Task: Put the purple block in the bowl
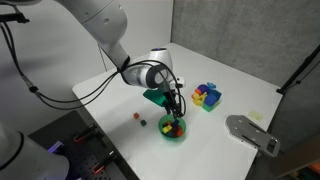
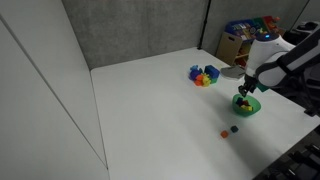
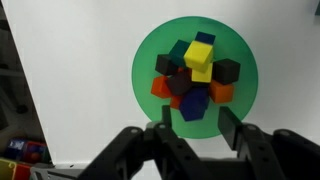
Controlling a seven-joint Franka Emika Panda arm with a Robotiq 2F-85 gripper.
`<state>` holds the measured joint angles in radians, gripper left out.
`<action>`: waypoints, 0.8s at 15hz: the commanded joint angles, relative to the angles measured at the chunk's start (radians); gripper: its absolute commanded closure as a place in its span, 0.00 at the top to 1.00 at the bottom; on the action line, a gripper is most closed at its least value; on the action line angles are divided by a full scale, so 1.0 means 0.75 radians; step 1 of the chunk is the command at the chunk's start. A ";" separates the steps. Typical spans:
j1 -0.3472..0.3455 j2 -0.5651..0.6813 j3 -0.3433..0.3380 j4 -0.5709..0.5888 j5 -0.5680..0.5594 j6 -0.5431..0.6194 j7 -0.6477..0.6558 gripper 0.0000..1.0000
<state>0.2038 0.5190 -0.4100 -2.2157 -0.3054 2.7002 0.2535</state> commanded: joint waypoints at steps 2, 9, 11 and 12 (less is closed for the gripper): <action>-0.076 -0.211 0.090 -0.103 -0.019 -0.150 -0.068 0.92; -0.206 -0.593 0.315 -0.211 0.116 -0.485 -0.240 1.00; -0.234 -0.701 0.363 -0.221 0.194 -0.583 -0.287 1.00; -0.244 -0.747 0.379 -0.218 0.232 -0.627 -0.297 1.00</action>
<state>0.0632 0.0825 -0.1733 -2.3468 -0.2025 2.3114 0.0869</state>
